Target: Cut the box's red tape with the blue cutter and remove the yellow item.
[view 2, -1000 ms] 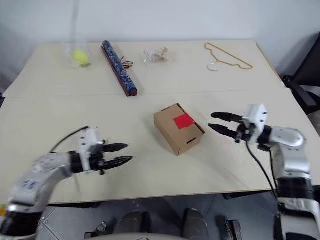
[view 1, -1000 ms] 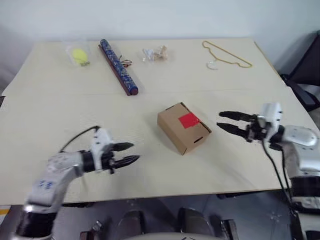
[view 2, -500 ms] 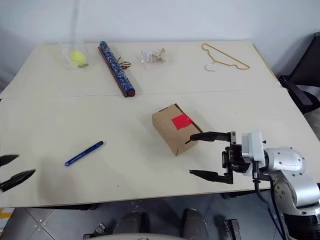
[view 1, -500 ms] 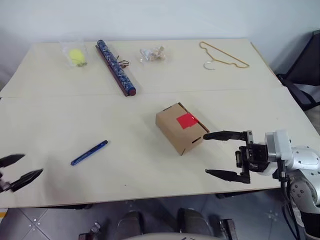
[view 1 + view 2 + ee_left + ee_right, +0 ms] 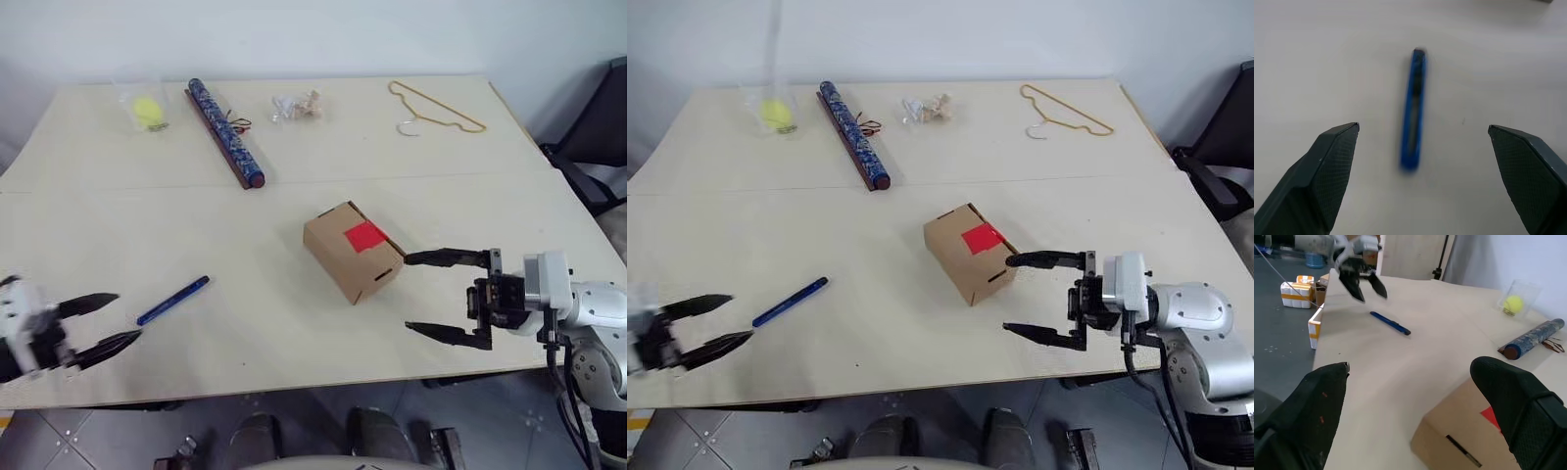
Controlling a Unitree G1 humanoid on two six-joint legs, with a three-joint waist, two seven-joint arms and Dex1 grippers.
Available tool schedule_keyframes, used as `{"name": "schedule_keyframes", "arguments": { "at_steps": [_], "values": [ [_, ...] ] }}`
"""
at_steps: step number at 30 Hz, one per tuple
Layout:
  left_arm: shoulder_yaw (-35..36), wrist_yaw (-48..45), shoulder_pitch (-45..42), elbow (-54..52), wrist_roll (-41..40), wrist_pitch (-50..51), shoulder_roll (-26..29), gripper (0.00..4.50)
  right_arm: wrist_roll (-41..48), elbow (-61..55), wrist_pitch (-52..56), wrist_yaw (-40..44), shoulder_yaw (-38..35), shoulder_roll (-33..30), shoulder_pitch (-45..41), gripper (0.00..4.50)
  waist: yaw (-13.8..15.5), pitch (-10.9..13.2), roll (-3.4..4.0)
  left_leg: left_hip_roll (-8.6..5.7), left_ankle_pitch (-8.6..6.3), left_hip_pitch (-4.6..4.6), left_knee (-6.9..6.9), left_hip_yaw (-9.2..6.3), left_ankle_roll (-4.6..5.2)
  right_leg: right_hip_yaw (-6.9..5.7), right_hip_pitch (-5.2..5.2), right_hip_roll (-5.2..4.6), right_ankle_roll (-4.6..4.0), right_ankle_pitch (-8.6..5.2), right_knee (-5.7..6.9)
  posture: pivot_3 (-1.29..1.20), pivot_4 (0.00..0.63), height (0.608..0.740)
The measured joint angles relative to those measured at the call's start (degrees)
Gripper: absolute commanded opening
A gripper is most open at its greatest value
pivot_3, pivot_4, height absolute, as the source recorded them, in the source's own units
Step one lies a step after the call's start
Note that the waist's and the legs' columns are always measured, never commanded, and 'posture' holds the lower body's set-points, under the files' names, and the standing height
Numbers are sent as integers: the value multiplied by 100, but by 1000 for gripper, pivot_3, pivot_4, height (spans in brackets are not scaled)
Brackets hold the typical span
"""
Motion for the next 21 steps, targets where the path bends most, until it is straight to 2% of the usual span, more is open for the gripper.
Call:
{"name": "schedule_keyframes", "arguments": {
  "at_steps": [2, 5, 8, 17, 21],
  "values": [
    [-328, 212, -88, -3, 148, 87, -53, 4500, -1, 1, 34, -40, 0, 0, 0, 4479, -25, -1, -1, 4, 0, 0, 0, 3, 0, 0, -2, 5, 0, 0, -1, 0, 150, 740],
    [-437, 433, -259, 60, 252, 189, -45, 4500, -8, -9, 77, -89, 2, 0, 3, 4479, -25, 0, -1, 4, 0, 0, -1, 4, -1, 1, -3, 5, 0, 0, -2, 0, 150, 740],
    [-556, 567, -374, 106, 387, 158, -32, 3885, -8, -96, 99, -180, 1, 5, 51, 4500, -4, -1, -1, 3, 0, 1, 3, 6, 0, 4, -2, 4, 0, 0, -2, 0, 150, 740],
    [-770, 671, -479, 279, 602, 118, 163, 1244, -8, -231, 114, -320, 1, 6, 181, 4500, -10, -12, 20, 3, -1, 12, -1, 19, 2, 15, -1, 3, 0, 0, -2, 0, 150, 740],
    [-931, 683, -570, 378, 673, -3, 154, 1244, -9, -238, 114, -363, 3, 14, 179, 4500, 0, -38, 63, 3, -2, 14, 1, 23, 4, 18, -1, 3, 0, 0, -3, 0, 150, 740]
  ]
}}
